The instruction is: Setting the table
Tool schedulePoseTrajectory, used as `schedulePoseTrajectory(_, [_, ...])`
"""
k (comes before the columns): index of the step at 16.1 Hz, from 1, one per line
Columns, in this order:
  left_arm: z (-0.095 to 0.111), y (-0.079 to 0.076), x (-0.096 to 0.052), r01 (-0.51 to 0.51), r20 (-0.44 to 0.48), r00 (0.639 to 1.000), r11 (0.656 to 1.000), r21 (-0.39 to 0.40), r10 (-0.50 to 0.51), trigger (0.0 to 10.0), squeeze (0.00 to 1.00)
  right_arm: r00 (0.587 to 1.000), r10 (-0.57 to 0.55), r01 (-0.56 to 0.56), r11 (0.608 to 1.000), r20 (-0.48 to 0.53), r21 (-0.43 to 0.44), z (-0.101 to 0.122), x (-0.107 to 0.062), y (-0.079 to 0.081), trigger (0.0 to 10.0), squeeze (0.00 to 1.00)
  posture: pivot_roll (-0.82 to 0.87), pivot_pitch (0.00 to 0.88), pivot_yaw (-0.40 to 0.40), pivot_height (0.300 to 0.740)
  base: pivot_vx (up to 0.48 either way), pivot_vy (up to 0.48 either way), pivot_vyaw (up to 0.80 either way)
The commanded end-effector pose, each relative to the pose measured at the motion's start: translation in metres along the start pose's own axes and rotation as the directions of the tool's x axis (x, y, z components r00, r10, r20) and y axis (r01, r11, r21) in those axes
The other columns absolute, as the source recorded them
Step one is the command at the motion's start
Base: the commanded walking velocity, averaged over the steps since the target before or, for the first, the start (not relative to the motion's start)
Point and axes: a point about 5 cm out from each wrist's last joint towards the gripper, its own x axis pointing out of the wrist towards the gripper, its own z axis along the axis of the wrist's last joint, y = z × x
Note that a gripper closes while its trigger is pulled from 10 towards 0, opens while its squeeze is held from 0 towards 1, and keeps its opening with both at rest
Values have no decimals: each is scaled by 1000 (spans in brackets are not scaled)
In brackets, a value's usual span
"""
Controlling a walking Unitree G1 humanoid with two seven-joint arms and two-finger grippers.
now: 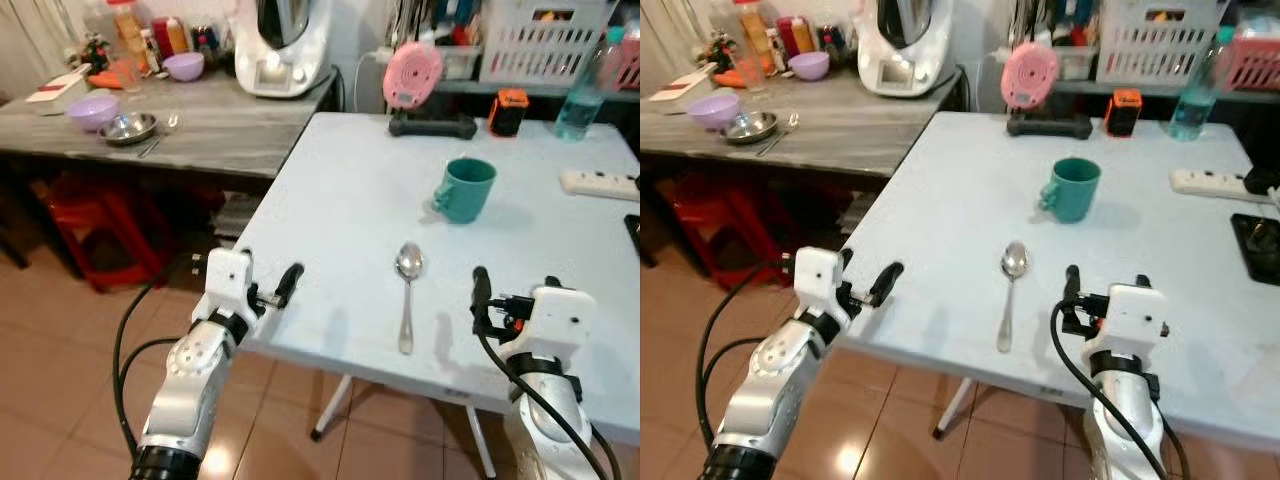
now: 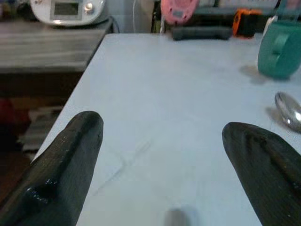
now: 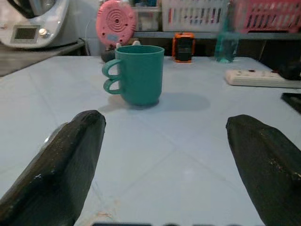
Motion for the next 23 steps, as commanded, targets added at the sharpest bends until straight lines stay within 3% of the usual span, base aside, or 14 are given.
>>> schedulePoseTrajectory(1, [1, 6, -1, 0, 4, 1000, 1000, 15, 0, 10000, 0, 1000, 17, -17, 1000, 8, 9, 3, 3, 6, 10000, 0, -57, 0, 98, 740, 0, 0, 0])
schedulePoseTrajectory(6, [-10, 4, -10, 124, -31, 992, 991, 57, -122, 10000, 0, 994, 101, -101, 995, -46, 3, -2, 21, 26, 10000, 0, -54, 0, 103, 740, 0, 0, 0])
schedulePoseTrajectory(11, [-14, 3, -13, 143, -45, 989, 989, 32, -142, 10000, 0, 986, 141, -140, 990, -91, 17, -7, 28, 37, 10000, 0, -43, 0, 91, 740, 0, 0, 0])
schedulePoseTrajectory(14, [-17, 3, -16, 164, -62, 985, 986, 23, -162, 10000, 0, 965, 218, -214, 976, -147, 40, -13, 31, 56, 10000, 0, -40, 0, 87, 740, 0, 0, 0])
schedulePoseTrajectory(19, [-20, -3, -19, 259, -85, 963, 966, 9, -257, 10000, 0, 947, 221, -213, 975, -234, 57, -26, 23, 62, 10000, 0, -39, 0, 79, 740, 0, 0, 0])
schedulePoseTrajectory(23, [-19, -3, -19, 293, -92, 952, 956, 9, -291, 10000, 0, 936, 163, -159, 987, -313, 39, -39, 9, 53, 10000, 0, -42, 0, 82, 740, 0, 0, 0])
